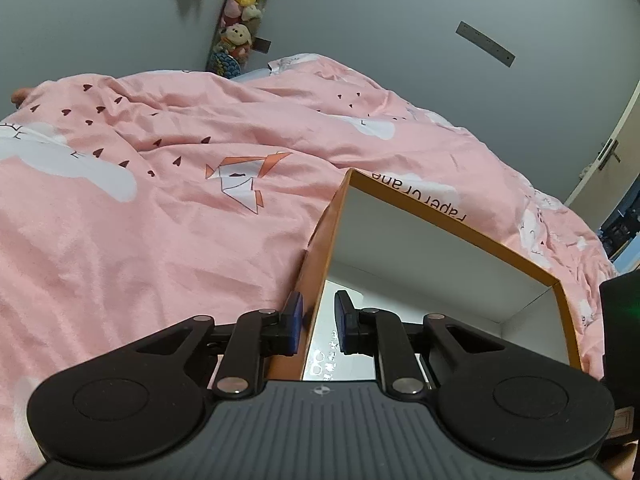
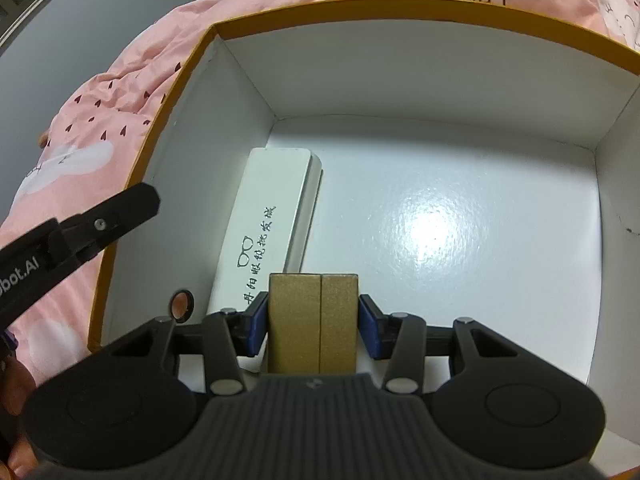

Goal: Organize objects
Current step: 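Lower the gold cube box beside the white box and open the right gripper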

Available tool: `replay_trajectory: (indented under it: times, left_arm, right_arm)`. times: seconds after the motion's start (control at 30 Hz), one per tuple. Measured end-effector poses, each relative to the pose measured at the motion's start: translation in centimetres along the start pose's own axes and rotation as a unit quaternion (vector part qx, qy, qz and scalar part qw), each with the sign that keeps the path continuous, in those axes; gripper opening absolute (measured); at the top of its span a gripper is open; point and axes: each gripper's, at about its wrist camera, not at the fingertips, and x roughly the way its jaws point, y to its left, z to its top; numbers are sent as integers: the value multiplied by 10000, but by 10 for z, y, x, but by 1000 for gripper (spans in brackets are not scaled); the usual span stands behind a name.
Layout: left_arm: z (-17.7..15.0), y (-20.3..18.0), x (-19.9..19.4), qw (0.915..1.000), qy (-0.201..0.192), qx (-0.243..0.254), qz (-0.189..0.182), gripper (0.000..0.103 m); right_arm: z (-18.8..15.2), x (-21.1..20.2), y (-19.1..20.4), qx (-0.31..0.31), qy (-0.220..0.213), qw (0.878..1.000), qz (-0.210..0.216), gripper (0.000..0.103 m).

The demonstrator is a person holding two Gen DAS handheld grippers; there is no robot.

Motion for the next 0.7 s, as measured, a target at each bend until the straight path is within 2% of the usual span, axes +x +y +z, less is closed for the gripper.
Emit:
replay_trajectory:
  times: [0.13,0.2,0.3,0.4,0.5,0.63,0.7]
  left_arm:
    - [5,-1,4,9999,102,25,-29,20]
    - [8,-2,6,9998,173,27,-44,20]
    - [12,-3,10,9997,260,34,-30,20]
    - [16,-2,15,9994,347,32,-19,20]
    - [19,0,20,9990,438,-6,-56,20]
    - [19,7,25,9984,527,-126,-128,17]
    - [18,10,27,9982,539,-201,-166,16]
  right_arm:
    - [0,-6,2,-581,1,9983,-23,48]
    - [3,-11,9,-1071,-163,9938,-261,48]
    - [10,-17,21,-2016,-469,9760,-678,48]
    - [18,-20,28,-2860,-662,9524,-826,48]
    - [27,-17,37,-3715,-941,9176,-1052,48]
    - [29,-4,49,-4968,-1411,8441,-1445,48]
    - [31,5,54,-5402,-1497,8138,-1532,48]
